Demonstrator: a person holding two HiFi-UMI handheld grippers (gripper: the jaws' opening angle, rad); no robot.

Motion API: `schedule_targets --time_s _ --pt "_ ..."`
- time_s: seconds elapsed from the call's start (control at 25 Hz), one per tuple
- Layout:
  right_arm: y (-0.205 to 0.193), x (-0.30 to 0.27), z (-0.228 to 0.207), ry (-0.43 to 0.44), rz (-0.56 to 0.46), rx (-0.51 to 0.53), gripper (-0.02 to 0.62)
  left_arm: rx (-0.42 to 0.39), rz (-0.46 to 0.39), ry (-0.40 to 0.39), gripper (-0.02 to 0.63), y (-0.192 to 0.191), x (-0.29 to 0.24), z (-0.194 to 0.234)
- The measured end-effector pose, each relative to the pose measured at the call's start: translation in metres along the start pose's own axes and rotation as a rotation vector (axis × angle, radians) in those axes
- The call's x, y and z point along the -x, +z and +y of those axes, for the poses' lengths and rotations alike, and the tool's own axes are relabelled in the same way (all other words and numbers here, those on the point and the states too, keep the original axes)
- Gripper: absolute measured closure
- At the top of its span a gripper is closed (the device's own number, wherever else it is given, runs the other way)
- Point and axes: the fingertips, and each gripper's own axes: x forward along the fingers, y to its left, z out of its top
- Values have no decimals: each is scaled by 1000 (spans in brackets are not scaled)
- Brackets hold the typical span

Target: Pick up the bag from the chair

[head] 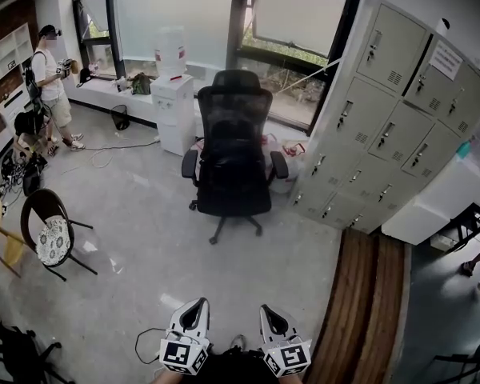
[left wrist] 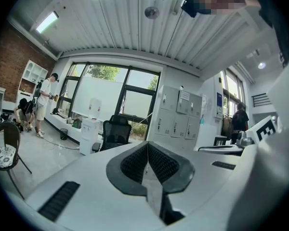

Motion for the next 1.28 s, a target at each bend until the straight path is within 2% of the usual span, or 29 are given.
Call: schedule_targets --time_s 0.4,0.68,1.0,1.28 --pt "-14 -1 -38 55 32 13 595 4 3 40 603 -9 -28 -28" --pt "-28 -17 -65 103 64 32 595 14 22 89 603 -16 -46 -26" --pt "-33 -76 -89 89 97 33 595 41 51 63 603 -24 -114 4" --pt "-2 -178 -103 87 79 61 595 35 44 -6 603 4 -204 65"
